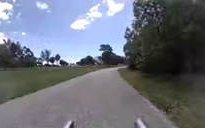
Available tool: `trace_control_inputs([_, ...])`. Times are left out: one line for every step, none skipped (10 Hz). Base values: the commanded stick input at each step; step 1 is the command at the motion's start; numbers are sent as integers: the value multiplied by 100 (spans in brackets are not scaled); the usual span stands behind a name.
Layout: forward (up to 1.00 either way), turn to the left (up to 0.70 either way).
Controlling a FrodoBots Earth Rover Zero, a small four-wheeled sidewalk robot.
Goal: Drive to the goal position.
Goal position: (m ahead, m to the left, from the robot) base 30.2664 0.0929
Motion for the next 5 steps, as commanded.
trace_control_inputs([50, 0])
trace_control_inputs([50, 0])
trace_control_inputs([50, 0])
trace_control_inputs([50, 0])
trace_control_inputs([50, 0])
